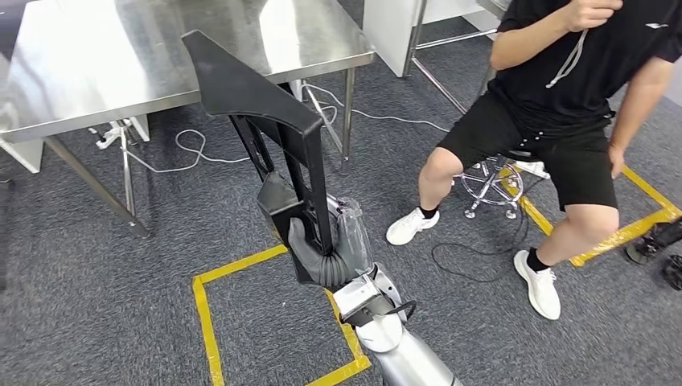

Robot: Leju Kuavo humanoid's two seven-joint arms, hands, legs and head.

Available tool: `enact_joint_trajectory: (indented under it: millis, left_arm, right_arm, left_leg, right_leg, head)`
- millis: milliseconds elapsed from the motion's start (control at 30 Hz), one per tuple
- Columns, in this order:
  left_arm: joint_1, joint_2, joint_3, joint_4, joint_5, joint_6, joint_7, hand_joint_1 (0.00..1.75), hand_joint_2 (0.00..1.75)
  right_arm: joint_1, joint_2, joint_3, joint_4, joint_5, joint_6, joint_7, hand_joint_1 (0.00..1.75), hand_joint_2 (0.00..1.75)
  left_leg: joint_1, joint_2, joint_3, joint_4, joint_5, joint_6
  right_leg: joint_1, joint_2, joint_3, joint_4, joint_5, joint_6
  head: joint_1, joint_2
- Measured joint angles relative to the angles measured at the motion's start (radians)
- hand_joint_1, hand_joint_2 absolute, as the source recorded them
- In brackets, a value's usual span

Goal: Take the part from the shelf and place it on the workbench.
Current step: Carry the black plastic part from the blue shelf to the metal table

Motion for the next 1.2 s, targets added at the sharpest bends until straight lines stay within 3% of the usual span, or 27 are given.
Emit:
enact_joint_trajectory:
  millis: [67,133,233,267,333,400,467,500,600,667,767,933,1133,1200]
  left_arm:
    - [0.000,-0.002,0.000,0.000,0.000,0.001,0.000,0.00,1.75]
    - [0.001,-0.003,0.000,0.000,0.000,0.001,0.000,0.00,1.75]
    - [0.007,-0.002,0.000,0.000,0.000,0.002,-0.001,0.00,1.75]
    - [0.009,-0.002,0.000,0.000,0.000,0.002,-0.001,0.00,1.75]
    - [0.008,0.000,0.000,0.000,-0.001,0.003,-0.002,0.00,1.75]
    - [0.005,-0.001,0.000,0.000,-0.001,0.003,-0.003,0.00,1.75]
    - [0.006,-0.001,0.000,0.000,-0.001,0.002,-0.004,0.00,1.75]
    - [0.006,-0.001,0.000,0.000,-0.002,0.002,-0.004,0.00,1.75]
    - [0.004,0.000,0.000,0.000,-0.002,0.001,-0.006,0.00,1.75]
    - [0.002,-0.001,0.000,0.000,-0.002,0.000,-0.008,0.00,1.75]
    - [0.002,-0.005,0.002,0.000,0.005,-0.006,-0.019,0.00,1.75]
    - [0.002,-0.003,0.002,0.000,0.007,-0.020,-0.034,0.00,1.75]
    - [0.002,-0.003,0.002,0.000,0.003,-0.020,-0.038,0.00,1.75]
    - [0.002,0.000,0.002,0.000,0.003,-0.020,-0.038,0.00,1.75]
  right_arm:
    - [-0.001,0.000,0.000,0.000,0.000,0.000,0.000,1.75,1.75]
    - [-0.003,0.000,0.000,0.000,0.000,0.000,0.000,1.75,1.75]
    - [-0.006,0.001,0.002,0.001,0.000,0.000,0.000,1.75,1.75]
    - [-0.007,0.002,0.003,0.001,0.000,0.000,0.000,1.75,1.75]
    - [-0.009,0.006,0.006,0.001,0.000,0.000,0.000,1.75,1.75]
    - [-0.009,0.007,0.006,0.003,-0.001,0.000,0.000,1.75,1.75]
    - [-0.009,0.005,0.006,0.006,-0.002,0.000,0.000,1.75,1.75]
    - [-0.009,0.005,0.006,0.008,-0.004,0.000,0.000,1.75,1.75]
    - [-0.013,0.004,0.007,0.010,-0.012,-0.001,0.002,1.75,1.75]
    - [-0.019,0.004,0.007,0.011,-0.016,-0.002,0.004,1.75,1.75]
    - [-0.022,0.001,0.010,0.012,-0.017,-0.002,0.004,1.75,1.75]
    - [-0.028,0.000,0.015,0.022,-0.018,-0.002,0.004,1.75,1.75]
    - [-0.030,0.000,0.022,0.029,-0.018,-0.002,0.004,1.75,1.75]
    - [-0.031,0.000,0.023,0.030,-0.018,-0.002,0.005,1.75,1.75]
  left_leg:
    - [-0.001,-0.022,0.002,0.001,-0.001,-0.002]
    - [-0.005,-0.040,0.001,0.005,-0.004,-0.009]
    - [-0.003,-0.053,-0.003,0.007,-0.004,-0.026]
    - [-0.002,-0.042,-0.006,0.016,-0.011,-0.032]
    - [0.002,-0.001,-0.038,0.088,-0.057,-0.044]
    - [0.011,0.030,-0.099,0.219,-0.124,-0.059]
    - [0.023,0.040,-0.132,0.290,-0.144,-0.073]
    - [0.029,0.044,-0.119,0.270,-0.128,-0.079]
    - [0.043,0.057,-0.006,0.082,-0.053,-0.091]
    - [0.042,0.059,0.032,0.018,-0.042,-0.085]
    - [0.031,0.053,0.031,0.012,-0.039,-0.074]
    - [0.015,0.050,0.029,0.013,-0.040,-0.056]
    - [0.012,0.050,0.028,0.013,-0.040,-0.047]
    - [0.009,0.050,0.026,0.014,-0.044,-0.036]
  right_leg:
    - [0.001,0.020,0.049,-0.141,0.073,0.008]
    - [0.002,0.042,0.088,-0.241,0.118,-0.003]
    - [-0.001,0.035,0.101,-0.258,0.131,-0.027]
    - [-0.006,0.028,0.104,-0.262,0.134,-0.035]
    - [-0.015,0.011,0.110,-0.267,0.137,-0.048]
    - [-0.014,-0.004,0.111,-0.268,0.136,-0.052]
    - [-0.016,-0.016,0.111,-0.267,0.135,-0.051]
    - [-0.018,-0.020,0.111,-0.267,0.135,-0.050]
    - [-0.019,-0.027,0.112,-0.262,0.129,-0.037]
    - [-0.010,-0.028,0.110,-0.256,0.124,-0.026]
    - [-0.004,-0.028,0.110,-0.256,0.123,-0.019]
    - [-0.012,-0.030,0.113,-0.267,0.130,-0.008]
    - [-0.014,-0.030,0.114,-0.272,0.134,-0.001]
    - [-0.025,-0.032,0.117,-0.281,0.138,0.012]
  head:
    - [0.000,0.000]
    - [0.000,0.000]
    - [-0.001,0.000]
    - [-0.002,0.000]
    - [-0.004,0.000]
    - [-0.007,0.000]
    - [-0.007,0.000]
    - [-0.007,0.000]
    - [-0.007,0.000]
    - [-0.004,0.000]
    - [-0.001,0.000]
    - [-0.001,0.000]
    - [-0.001,0.000]
    - [-0.002,0.000]
